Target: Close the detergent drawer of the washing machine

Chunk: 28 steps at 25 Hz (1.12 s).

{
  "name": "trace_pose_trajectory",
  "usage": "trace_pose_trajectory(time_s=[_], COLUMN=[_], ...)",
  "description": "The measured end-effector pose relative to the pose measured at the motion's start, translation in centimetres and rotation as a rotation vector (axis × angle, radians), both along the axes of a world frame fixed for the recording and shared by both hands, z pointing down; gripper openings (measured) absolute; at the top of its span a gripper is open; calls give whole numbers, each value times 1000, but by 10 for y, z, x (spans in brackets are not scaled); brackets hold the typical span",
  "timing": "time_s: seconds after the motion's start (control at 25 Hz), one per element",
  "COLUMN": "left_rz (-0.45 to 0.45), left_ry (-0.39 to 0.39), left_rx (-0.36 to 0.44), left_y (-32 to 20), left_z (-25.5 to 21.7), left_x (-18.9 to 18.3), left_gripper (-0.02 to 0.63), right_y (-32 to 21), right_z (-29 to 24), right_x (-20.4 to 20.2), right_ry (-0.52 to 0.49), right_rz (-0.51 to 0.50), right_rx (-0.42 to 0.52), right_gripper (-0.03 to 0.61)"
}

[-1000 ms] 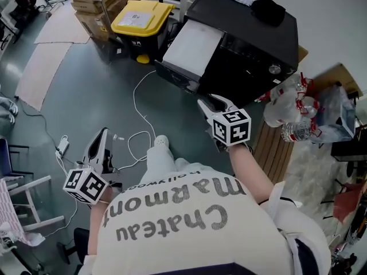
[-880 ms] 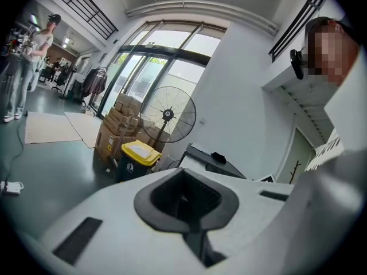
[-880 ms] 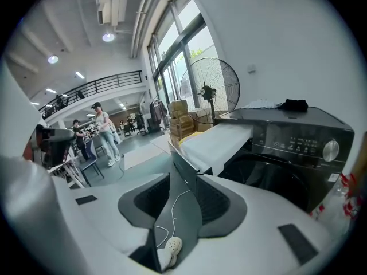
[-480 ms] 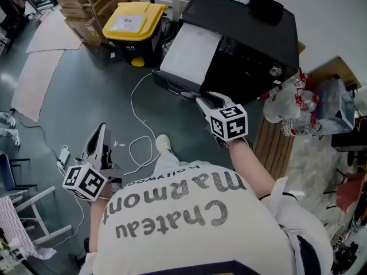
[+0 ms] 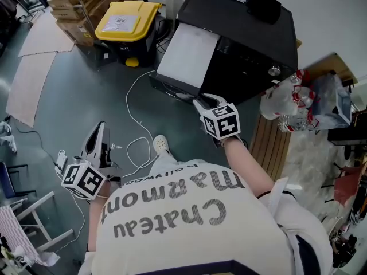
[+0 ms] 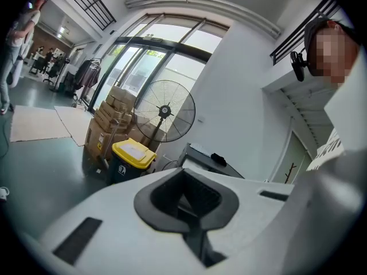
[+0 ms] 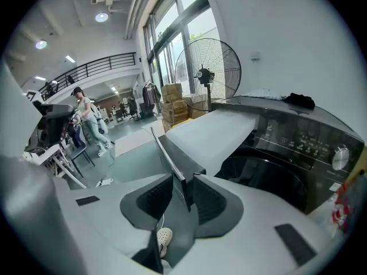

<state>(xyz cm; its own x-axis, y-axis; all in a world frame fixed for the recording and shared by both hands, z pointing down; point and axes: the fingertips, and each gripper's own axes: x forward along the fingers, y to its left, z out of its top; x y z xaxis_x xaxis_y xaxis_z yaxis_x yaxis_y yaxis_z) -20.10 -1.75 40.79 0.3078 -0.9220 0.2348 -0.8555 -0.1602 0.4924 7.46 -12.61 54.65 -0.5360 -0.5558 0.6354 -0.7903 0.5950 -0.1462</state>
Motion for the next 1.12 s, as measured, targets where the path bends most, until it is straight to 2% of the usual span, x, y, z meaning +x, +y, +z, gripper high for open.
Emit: trace_pose_trajectory(time_s=[0.56,0.72,1.12], left_rz=[-8,-3,-11], left_ry=[-1,-2,8], left_rx=[11,9,11], left_y=[-11,-11,-14], left_z=[-1,0,4], left_x=[-12,-13,-23], left_gripper=[8,8,8], right_y=[0,0,-1], right_z=[6,4,-5], right_x=[-7,-7,-4], right_ry=[34,72,74], right_rz=[-36,-66,-52], right_rx=[5,-6,-20], right_gripper=[91,80,77])
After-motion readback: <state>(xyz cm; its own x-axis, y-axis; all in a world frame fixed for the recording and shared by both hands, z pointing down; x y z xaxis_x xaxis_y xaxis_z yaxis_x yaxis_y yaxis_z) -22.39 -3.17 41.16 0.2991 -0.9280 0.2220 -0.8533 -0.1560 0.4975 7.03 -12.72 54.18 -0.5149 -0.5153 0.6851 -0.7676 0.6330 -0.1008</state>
